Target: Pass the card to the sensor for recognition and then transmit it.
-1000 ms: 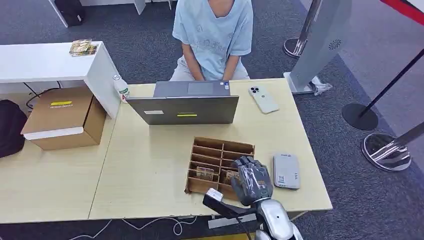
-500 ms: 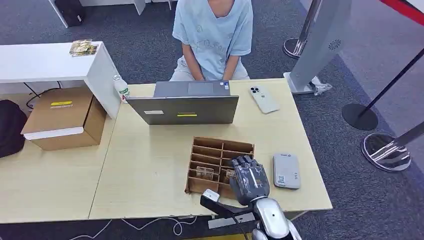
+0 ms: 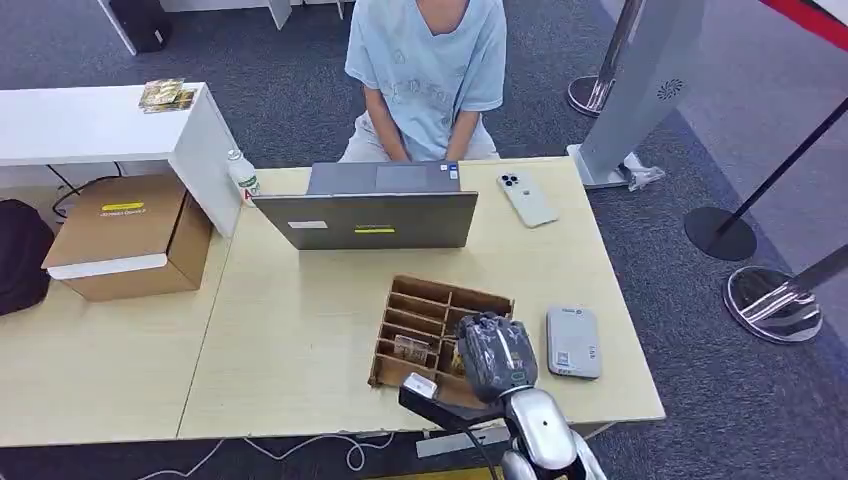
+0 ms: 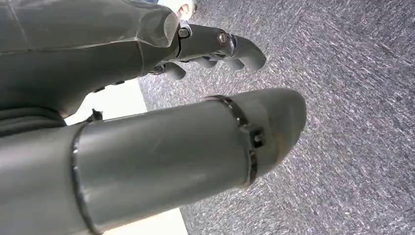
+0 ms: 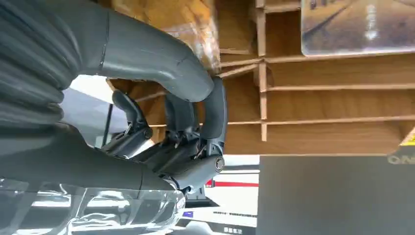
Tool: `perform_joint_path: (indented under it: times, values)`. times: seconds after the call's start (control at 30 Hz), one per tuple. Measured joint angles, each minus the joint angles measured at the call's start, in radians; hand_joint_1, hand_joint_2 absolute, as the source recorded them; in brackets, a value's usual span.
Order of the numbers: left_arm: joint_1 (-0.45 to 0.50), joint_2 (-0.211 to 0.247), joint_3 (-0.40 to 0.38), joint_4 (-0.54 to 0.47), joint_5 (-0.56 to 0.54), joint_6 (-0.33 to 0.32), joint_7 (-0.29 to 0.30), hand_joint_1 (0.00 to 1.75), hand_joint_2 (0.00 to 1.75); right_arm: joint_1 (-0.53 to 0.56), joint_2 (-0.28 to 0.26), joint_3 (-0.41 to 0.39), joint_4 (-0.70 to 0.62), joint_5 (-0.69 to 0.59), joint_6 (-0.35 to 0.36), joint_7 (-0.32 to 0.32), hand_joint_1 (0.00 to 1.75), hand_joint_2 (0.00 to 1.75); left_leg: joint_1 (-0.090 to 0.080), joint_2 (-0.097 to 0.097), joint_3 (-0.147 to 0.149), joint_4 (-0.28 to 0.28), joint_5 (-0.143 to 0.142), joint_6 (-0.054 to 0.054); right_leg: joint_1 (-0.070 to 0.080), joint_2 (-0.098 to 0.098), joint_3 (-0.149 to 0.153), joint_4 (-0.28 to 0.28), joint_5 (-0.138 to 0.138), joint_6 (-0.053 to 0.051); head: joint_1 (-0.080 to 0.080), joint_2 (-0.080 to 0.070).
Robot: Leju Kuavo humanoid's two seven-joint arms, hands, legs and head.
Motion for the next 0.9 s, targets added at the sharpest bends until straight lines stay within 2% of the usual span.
perform_joint_path:
  times: [0.23, 0.37, 0.43, 0.5, 0.6, 0.67, 0.77, 0.8, 0.83, 0.87, 0.9]
  values:
    - [0.0, 0.0, 0.01, 0.0, 0.0, 0.0, 0.0, 0.0, 0.0, 0.0, 0.0, 0.0, 0.0, -0.004, -0.005, -0.001, 1.5, 1.75, 0.0, 0.0, 0.0, 0.0, 0.0, 0.0, 0.0, 0.0, 0.0, 0.0, 0.0, 0.0, 0.0, 0.0]
    - [0.0, 0.0, 0.01, 0.0, 0.0, 0.0, -0.001, 0.0, 0.0, 0.0, 0.0, 0.0, 0.0, -0.022, -0.009, -0.008, 1.55, 1.75, 0.0, 0.0, 0.0, 0.0, 0.0, 0.0, 0.0, 0.0, 0.0, 0.0, 0.0, 0.0, 0.0, 0.0]
    - [0.0, 0.0, 0.01, 0.0, 0.0, 0.0, -0.001, 0.0, 0.0, 0.0, 0.0, 0.0, 0.0, -0.03, -0.012, -0.009, 1.48, 1.75, 0.0, 0.0, 0.0, 0.0, 0.0, 0.0, 0.0, 0.0, 0.0, 0.0, 0.0, 0.0, 0.0, 0.0]
    - [0.0, 0.0, 0.01, 0.0, 0.0, 0.0, -0.002, 0.0, 0.0, 0.001, 0.0, 0.0, -0.001, -0.032, -0.015, -0.01, 1.52, 1.75, 0.0, 0.0, 0.0, 0.0, 0.0, 0.0, 0.0, 0.0, 0.0, 0.0, 0.0, 0.0, 0.0, 0.0]
    - [0.0, 0.0, 0.01, 0.0, 0.0, 0.0, -0.002, 0.0, 0.0, 0.005, 0.0, -0.001, -0.003, -0.042, -0.027, -0.012, 1.45, 1.75, 0.0, 0.0, 0.0, 0.0, 0.0, 0.0, 0.0, 0.0, 0.0, 0.0, 0.0, 0.0, 0.0, 0.0]
    - [0.001, 0.0, 0.01, 0.0, 0.0, 0.001, -0.002, 0.0, 0.0, 0.01, 0.001, -0.005, -0.008, -0.058, -0.046, -0.018, 1.52, 1.75, 0.0, 0.0, 0.0, 0.0, 0.0, 0.0, 0.0, 0.0, 0.0, 0.0, 0.0, 0.0, 0.0, 0.0]
    - [0.0, 0.0, 0.01, 0.0, 0.0, 0.001, -0.002, 0.0, 0.0, 0.019, 0.003, -0.01, -0.023, -0.106, -0.137, -0.052, 1.26, 1.75, 0.0, 0.0, 0.0, 0.0, 0.0, 0.0, 0.0, 0.0, 0.0, 0.0, 0.0, 0.0, 0.0, 0.0]
    - [0.0, 0.0, 0.01, 0.0, 0.0, 0.001, -0.002, 0.0, 0.0, 0.021, 0.003, -0.013, -0.028, -0.13, -0.16, -0.068, 0.98, 1.75, 0.0, 0.0, 0.0, 0.0, 0.0, 0.0, 0.0, 0.0, 0.0, 0.0, 0.0, 0.0, 0.0, 0.0]
    - [0.0, 0.0, 0.01, 0.0, 0.0, 0.002, -0.002, 0.0, 0.0, 0.024, 0.005, -0.018, -0.037, -0.162, -0.186, -0.087, 0.87, 1.75, 0.0, 0.0, 0.0, 0.0, 0.0, 0.0, 0.0, 0.0, 0.0, 0.0, 0.0, 0.0, 0.0, 0.0]
    - [0.001, 0.0, 0.01, 0.0, 0.0, 0.002, -0.002, 0.0, 0.0, 0.026, 0.006, -0.022, -0.044, -0.185, -0.205, -0.1, 0.63, 1.75, 0.0, 0.0, 0.0, 0.0, 0.0, 0.0, 0.0, 0.0, 0.0, 0.0, 0.0, 0.0, 0.0, 0.0]
    - [0.001, 0.0, 0.01, 0.0, 0.0, 0.002, -0.002, 0.0, 0.0, 0.028, 0.007, -0.023, -0.051, -0.198, -0.222, -0.112, 0.47, 1.75, 0.0, 0.0, 0.0, 0.0, 0.0, 0.0, 0.0, 0.0, 0.0, 0.0, 0.0, 0.0, 0.0, 0.0]
